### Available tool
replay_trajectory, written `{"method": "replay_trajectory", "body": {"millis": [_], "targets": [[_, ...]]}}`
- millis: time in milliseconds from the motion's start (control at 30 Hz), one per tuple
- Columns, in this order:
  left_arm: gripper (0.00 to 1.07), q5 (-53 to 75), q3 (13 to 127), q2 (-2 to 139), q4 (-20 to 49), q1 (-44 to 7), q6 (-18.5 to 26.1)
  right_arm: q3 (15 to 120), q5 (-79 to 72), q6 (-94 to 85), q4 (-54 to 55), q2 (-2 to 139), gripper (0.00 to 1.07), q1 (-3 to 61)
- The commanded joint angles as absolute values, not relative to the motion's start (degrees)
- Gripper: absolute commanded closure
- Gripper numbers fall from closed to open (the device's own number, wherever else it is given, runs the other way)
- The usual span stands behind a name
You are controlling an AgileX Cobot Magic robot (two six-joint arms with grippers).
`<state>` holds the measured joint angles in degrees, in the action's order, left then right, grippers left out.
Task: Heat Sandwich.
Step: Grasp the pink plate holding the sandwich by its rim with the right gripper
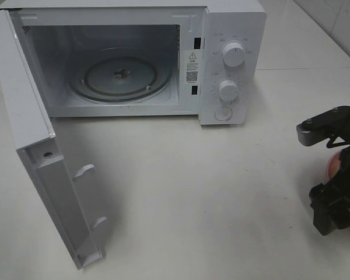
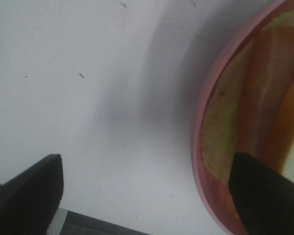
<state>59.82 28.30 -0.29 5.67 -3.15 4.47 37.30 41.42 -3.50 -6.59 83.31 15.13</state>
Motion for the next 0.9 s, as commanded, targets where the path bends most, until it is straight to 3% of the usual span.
{"method": "replay_trajectory", "body": {"millis": [33, 900], "targets": [[0.09, 59.42, 28.19, -1.49, 5.84, -2.98, 4.35, 36.15, 39.82, -3.67, -6.82, 83.54, 0.21, 13.98], [0.09, 59.42, 28.19, -1.49, 5.84, -2.98, 4.35, 35.87, 30.25, -0.57, -9.57, 96.09, 0.26, 13.98]]}}
